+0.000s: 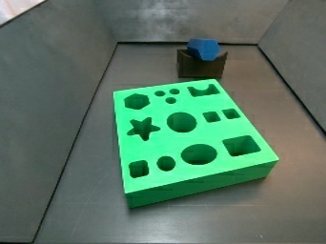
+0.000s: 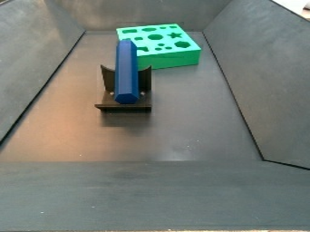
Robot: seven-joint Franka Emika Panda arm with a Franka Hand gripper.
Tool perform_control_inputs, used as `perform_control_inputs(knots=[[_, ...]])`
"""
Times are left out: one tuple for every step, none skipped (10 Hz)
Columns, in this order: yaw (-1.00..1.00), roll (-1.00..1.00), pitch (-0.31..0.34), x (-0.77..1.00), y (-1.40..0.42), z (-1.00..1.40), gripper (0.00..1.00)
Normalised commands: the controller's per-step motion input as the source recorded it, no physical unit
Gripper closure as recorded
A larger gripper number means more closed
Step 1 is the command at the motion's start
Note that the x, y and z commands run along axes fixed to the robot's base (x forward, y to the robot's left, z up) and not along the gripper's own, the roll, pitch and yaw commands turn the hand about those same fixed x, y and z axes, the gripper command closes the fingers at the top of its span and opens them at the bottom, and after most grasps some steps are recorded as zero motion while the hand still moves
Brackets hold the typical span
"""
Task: Pick up the hexagon object. Move up. Place the hexagon object on the fixture. Regrasp the hexagon object. Move to above the board. Insert the hexagon object.
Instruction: Regrasp the hexagon object.
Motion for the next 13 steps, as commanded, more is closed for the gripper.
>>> perform_control_inputs(knots=[[0.03,1.00,0.029,0.01,-0.06,0.02,0.00],[0.03,1.00,0.029,0.00,-0.04,0.04,0.00],[0.03,1.00,0.026,-0.01,-0.03,0.03,0.00],[0.03,1.00,0.024,0.00,-0.03,0.01,0.00],[0.03,1.00,0.022,0.00,-0.02,0.01,0.00],[0.03,1.00,0.020,0.00,-0.02,0.01,0.00],[0.03,1.00,0.018,0.01,-0.02,0.01,0.00],[0.03,1.00,0.018,0.01,-0.02,0.00,0.00],[0.04,1.00,0.023,0.01,-0.02,0.00,0.00],[0.04,1.00,0.029,0.01,-0.02,0.01,0.00],[0.04,1.00,0.039,0.02,-0.03,0.01,0.00],[0.04,1.00,0.043,0.03,-0.03,0.00,0.00],[0.05,1.00,0.055,0.05,-0.03,-0.01,0.00]])
